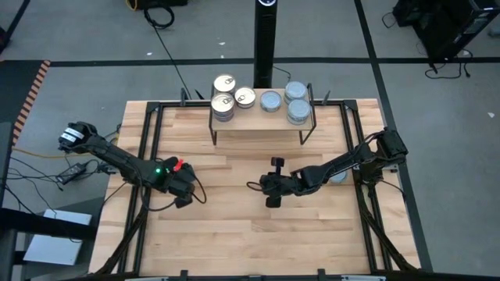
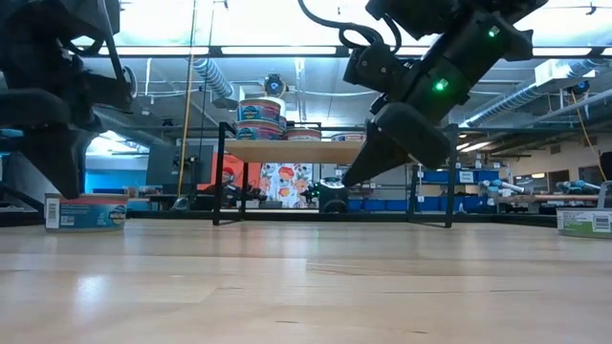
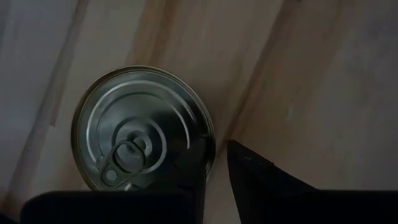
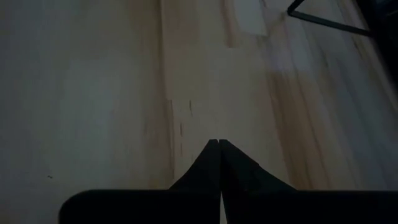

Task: Stack canned seafood by type on shelf
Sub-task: Stack the blue pink tuna can on the right blue tuna can on the shelf

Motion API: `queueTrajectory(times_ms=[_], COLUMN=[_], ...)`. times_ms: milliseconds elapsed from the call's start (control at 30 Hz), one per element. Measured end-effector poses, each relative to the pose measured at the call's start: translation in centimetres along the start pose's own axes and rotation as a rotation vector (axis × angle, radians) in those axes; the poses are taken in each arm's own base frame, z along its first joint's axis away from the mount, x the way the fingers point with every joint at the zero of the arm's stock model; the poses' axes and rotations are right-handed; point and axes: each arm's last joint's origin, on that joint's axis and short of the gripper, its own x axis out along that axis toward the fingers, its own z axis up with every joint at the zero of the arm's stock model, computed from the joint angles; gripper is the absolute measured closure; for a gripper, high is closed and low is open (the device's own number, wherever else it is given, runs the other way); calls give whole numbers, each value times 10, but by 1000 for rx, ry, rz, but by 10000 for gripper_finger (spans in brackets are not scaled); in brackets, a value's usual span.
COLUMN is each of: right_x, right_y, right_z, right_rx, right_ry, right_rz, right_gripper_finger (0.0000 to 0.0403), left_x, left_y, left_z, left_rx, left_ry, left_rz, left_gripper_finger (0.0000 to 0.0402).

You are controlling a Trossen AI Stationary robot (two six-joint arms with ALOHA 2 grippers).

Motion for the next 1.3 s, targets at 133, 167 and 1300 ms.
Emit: queueTrajectory(times_ms=[133,167,1300], right_x=[0,0,0], right_y=[0,0,1], right_z=[1,1,1], right_rx=[-3,-4,-4], right_ry=[-10,-9,-8], right_rz=[14,14,23], right_gripper_finger=[398,398,398], left_x=[0,0,-9], left_y=[0,-1,-9], left_z=[0,0,9], left_rx=[15,22,163], left_ry=[7,7,-23], left_rz=[-11,-13,-103], left_gripper_finger=[323,318,398])
